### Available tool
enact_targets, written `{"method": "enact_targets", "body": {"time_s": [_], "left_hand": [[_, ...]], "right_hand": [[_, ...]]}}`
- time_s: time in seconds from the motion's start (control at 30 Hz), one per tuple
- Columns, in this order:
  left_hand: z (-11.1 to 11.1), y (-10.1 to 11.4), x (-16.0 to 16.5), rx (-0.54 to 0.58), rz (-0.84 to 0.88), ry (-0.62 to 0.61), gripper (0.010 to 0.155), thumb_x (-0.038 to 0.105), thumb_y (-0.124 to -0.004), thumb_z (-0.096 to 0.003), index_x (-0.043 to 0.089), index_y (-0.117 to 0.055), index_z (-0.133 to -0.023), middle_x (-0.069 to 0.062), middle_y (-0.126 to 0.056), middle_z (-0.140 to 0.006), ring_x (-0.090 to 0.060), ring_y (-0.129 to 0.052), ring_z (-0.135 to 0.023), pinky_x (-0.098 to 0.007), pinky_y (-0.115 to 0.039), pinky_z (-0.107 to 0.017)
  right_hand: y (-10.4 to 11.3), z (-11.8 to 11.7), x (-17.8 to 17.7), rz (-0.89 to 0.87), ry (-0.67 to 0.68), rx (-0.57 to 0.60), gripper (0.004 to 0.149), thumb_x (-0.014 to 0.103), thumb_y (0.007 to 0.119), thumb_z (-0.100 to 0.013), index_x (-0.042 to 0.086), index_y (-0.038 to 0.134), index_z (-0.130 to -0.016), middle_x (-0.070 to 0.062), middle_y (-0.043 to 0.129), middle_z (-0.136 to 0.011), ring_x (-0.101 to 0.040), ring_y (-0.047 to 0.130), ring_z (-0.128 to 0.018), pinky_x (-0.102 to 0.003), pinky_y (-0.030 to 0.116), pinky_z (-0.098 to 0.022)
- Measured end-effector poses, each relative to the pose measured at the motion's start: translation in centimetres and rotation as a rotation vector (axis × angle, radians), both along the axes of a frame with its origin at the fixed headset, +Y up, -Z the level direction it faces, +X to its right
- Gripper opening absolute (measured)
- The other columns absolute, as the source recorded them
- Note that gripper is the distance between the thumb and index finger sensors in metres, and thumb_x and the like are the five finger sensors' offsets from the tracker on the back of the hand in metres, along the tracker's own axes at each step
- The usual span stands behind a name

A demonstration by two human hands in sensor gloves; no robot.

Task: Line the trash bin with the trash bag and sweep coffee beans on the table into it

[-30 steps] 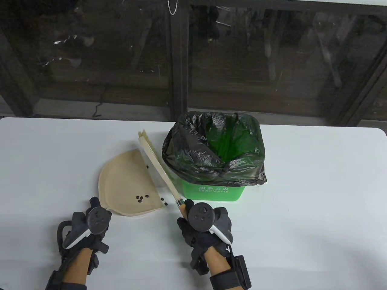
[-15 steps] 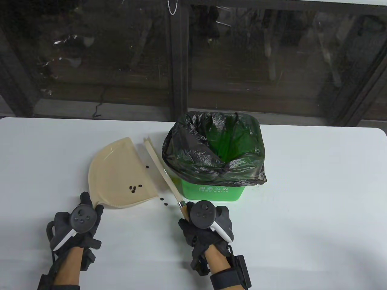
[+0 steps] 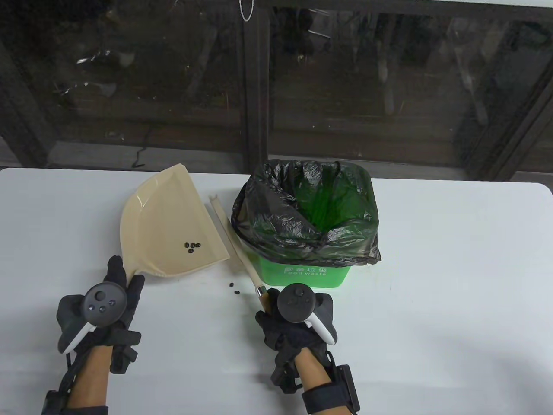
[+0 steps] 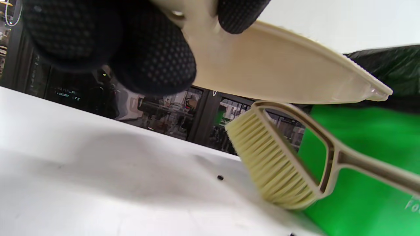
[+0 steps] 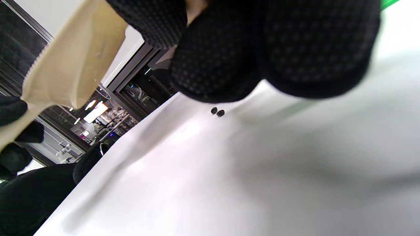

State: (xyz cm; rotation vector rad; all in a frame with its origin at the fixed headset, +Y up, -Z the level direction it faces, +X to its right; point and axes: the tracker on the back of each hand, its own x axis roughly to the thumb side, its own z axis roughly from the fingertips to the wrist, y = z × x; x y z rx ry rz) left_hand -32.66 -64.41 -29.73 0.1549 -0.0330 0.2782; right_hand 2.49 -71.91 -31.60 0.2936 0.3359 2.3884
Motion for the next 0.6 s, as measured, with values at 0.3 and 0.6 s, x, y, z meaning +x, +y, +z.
{"method": "enact_targets", "body": {"time_s": [0.3,0.6], "left_hand": [[-1.3,6.3,2.3,0.042,-0.022,-0.008,0.066,0.028,-0.056,-0.0746,-0.020,-0.036,-0.114,-0.027,-0.078,-0.092,-0.030,-0.101,-0.042,-0.048,-0.085,-0.036],[-3.1,10.0,5.7,0.074,-0.063,-0.002,0.066,0.028,-0.056,-0.0746,-0.020,-0.036,-0.114,-0.027,-0.078,-0.092,-0.030,-0.101,-0.042,-0.048,-0.085,-0.036]], "right_hand": [[0.0,0.0,0.1,-0.005,0.006,-0.010,0.065,0.031,0.070,-0.054,-0.005,0.041,-0.100,-0.012,0.083,-0.071,-0.008,0.098,-0.031,-0.032,0.091,-0.017],[0.0,0.0,0.2,-0.010,0.010,-0.015,0.066,0.031,0.071,-0.054,-0.005,0.041,-0.100,-0.012,0.083,-0.071,-0.008,0.098,-0.031,-0.033,0.090,-0.017]]}}
